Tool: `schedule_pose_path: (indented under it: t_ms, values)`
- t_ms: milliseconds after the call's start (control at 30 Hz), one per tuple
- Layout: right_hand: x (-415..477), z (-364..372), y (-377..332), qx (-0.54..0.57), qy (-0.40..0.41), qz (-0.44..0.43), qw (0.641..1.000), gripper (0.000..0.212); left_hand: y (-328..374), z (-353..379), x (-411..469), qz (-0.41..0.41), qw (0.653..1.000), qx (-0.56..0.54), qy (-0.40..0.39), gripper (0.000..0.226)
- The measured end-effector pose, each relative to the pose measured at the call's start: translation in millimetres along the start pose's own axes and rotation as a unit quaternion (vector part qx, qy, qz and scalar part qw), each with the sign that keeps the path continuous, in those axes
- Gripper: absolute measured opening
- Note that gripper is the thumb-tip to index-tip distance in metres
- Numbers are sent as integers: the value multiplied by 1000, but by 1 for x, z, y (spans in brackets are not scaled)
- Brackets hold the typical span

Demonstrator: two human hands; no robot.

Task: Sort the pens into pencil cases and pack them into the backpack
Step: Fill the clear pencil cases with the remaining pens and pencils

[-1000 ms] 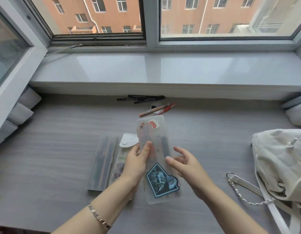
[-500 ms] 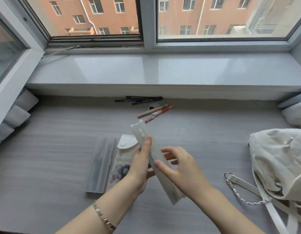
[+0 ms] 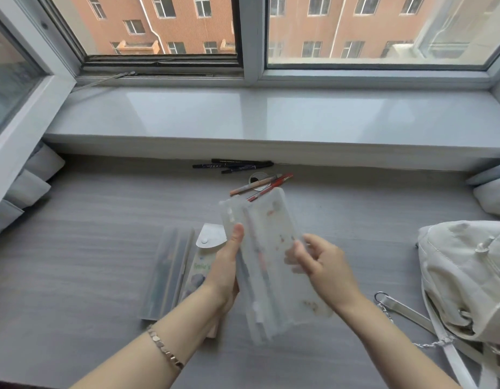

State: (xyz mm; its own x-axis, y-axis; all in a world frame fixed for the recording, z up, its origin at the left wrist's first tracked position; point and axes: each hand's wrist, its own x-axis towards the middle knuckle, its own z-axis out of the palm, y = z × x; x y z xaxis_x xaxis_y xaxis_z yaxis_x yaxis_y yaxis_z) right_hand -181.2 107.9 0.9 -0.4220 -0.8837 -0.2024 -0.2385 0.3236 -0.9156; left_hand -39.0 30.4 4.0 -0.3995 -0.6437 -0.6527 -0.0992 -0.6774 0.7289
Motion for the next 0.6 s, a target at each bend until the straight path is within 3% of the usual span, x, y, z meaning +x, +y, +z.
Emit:
schedule_pose_path:
  t_ms: [100, 233, 334, 434, 500, 600]
  values:
    - [9, -12, 1, 189, 7, 98, 977, 22, 9, -19, 12, -49, 998, -22, 33, 67]
    - [20, -13, 1, 254, -32, 150, 955, 27, 22, -23, 19, -67, 995, 34, 65, 89]
    - [48, -7, 0, 203, -81, 231, 948, 37, 30, -22, 25, -1, 983, 94, 155, 69]
    - [95, 2, 0, 110, 3, 255, 961, 29, 36, -30, 38, 26, 968, 152, 198, 64]
    - [131, 10, -3, 13, 36, 212, 977, 37, 39, -36, 47, 36, 962, 166, 212, 63]
    - [180, 25, -6, -208, -24, 96, 973, 43, 41, -47, 58, 34, 960, 166, 225, 63]
